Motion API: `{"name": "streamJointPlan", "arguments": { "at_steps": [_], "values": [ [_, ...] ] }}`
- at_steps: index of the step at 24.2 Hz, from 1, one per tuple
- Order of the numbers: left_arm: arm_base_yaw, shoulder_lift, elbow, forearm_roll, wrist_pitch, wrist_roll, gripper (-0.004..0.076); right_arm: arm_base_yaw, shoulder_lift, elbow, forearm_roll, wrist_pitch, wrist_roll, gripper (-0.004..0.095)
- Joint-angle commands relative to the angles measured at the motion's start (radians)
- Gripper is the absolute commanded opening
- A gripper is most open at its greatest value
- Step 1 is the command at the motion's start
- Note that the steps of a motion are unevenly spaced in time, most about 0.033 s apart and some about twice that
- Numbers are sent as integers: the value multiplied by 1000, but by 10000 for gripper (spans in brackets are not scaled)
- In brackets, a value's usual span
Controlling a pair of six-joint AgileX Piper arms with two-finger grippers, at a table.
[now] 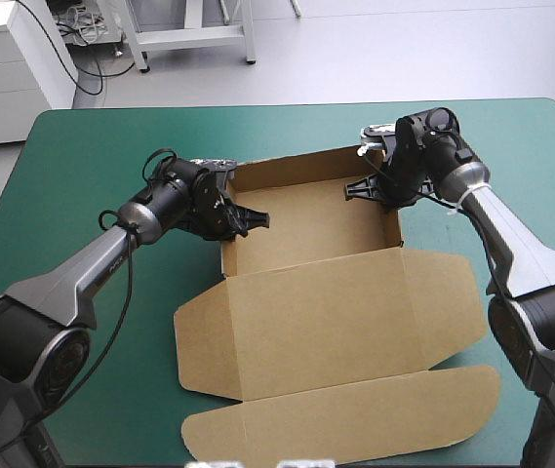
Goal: Fold the box
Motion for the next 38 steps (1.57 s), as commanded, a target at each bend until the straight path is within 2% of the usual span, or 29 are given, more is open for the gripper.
{"name": "streamJointPlan", "arguments": {
  "at_steps": [1, 10, 21, 22, 23, 26, 27, 28, 29, 31, 33, 34, 38],
  "values": [
    [-6, 1, -90, 10, 51, 41, -8, -9, -30, -27, 8, -43, -13, -16],
    [-6, 139, -376, -9, 261, 49, -8, -9, -14, -19, 19, -43, -24, -16],
    [-6, 145, -384, -8, 279, 47, -6, -9, -14, -19, -18, -43, -33, -13],
    [-6, 145, -384, -10, 279, 53, 12, -9, -14, -19, -18, -43, -33, -6],
    [-6, 145, -384, -10, 279, 53, 35, -9, -14, -19, -18, -43, -33, 19],
    [-6, 145, -385, -6, 272, 58, 201, -9, -14, -19, -14, -43, -39, 200],
    [-6, 145, -385, -3, 269, 58, 275, -9, -14, -19, -14, -43, -39, 277],
    [-6, 145, -385, 10, 268, 56, 385, -9, -14, -19, -17, -43, -39, 435],
    [-6, 145, -385, 10, 268, 56, 434, -9, -14, -19, -19, -43, -39, 530],
    [-6, 145, -385, 10, 281, 56, 482, -9, -14, -19, -29, -43, -39, 706],
    [-6, 145, -385, 10, 281, 58, 484, -9, -14, -19, -32, -43, -39, 812],
    [-6, 145, -385, 10, 281, 58, 484, -9, -14, -19, -32, -43, -39, 840],
    [-6, 145, -386, 16, 276, 58, 484, -9, -14, -21, -39, -43, -39, 844]
  ]
}}
